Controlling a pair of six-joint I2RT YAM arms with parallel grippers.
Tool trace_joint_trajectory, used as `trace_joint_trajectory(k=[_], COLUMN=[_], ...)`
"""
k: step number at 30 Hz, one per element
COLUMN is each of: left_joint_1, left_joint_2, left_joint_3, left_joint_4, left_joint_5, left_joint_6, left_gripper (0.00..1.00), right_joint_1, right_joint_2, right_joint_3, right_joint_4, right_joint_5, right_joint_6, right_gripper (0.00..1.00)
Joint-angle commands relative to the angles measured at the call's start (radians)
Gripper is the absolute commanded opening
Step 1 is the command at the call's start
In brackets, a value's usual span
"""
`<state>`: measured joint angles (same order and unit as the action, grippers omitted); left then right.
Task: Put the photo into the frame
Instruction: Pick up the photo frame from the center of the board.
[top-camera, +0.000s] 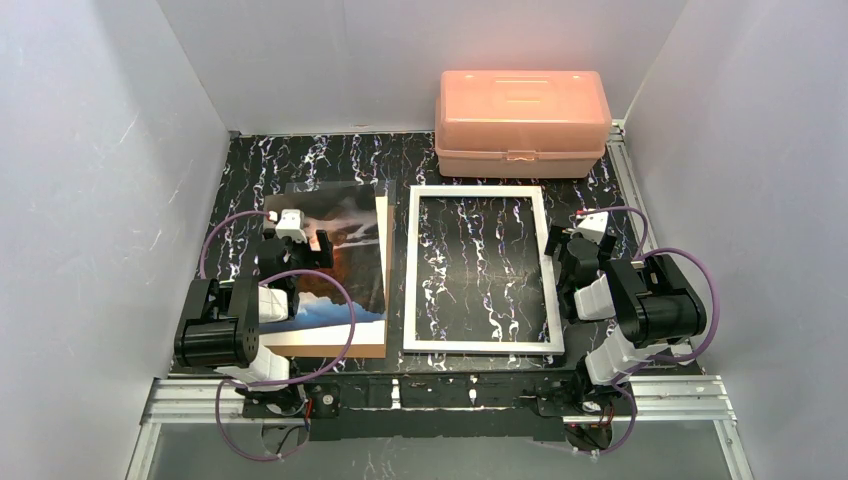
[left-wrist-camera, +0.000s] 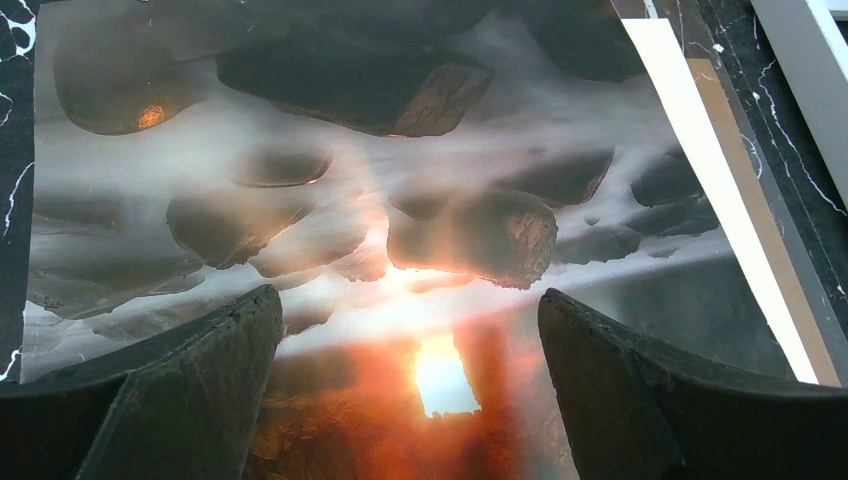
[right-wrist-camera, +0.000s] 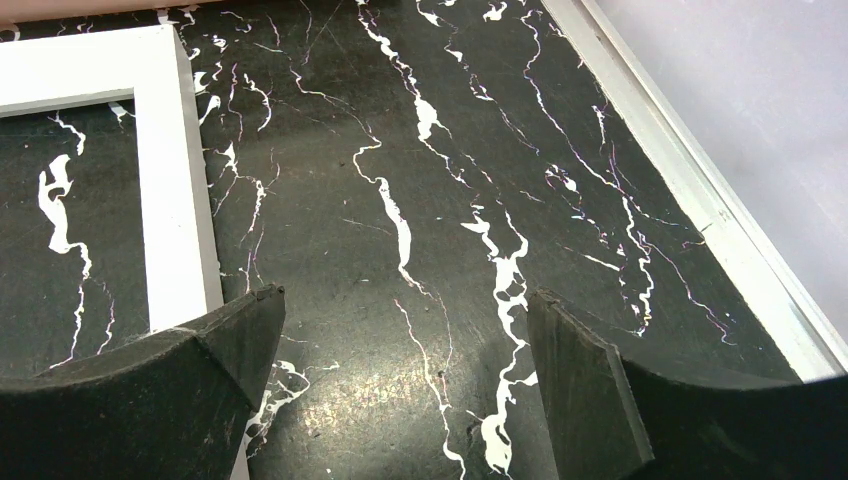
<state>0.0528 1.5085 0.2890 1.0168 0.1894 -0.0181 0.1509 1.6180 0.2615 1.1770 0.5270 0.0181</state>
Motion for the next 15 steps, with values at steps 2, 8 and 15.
trace_joint_trajectory(k=[2,8,15], left_joint_1=[-0.002,-0.002,0.0], left_joint_2=[-0.023,-0.023,-0.033], left_joint_3=[0.008,0.008,0.024], left_joint_4=[-0.001,-0.002,-0.036], left_joint_5=[-0.019,-0.018,-0.034], left_joint_6=[0.014,0.014,0.004], left_gripper=[0.98,0.98,0.99], right_joint_1=[-0.003,-0.003,-0.004], right_joint_2=[-0.005,-0.004,-0.026], right_joint_3=[-0.002,-0.001,-0.009], right_joint_4=[0.035,0.032,0.027], right_joint_5=[0.004,0.002,0.049], right_joint_6=[-0.017,-0.017,0.005], right_gripper=[0.99,0.99,0.99])
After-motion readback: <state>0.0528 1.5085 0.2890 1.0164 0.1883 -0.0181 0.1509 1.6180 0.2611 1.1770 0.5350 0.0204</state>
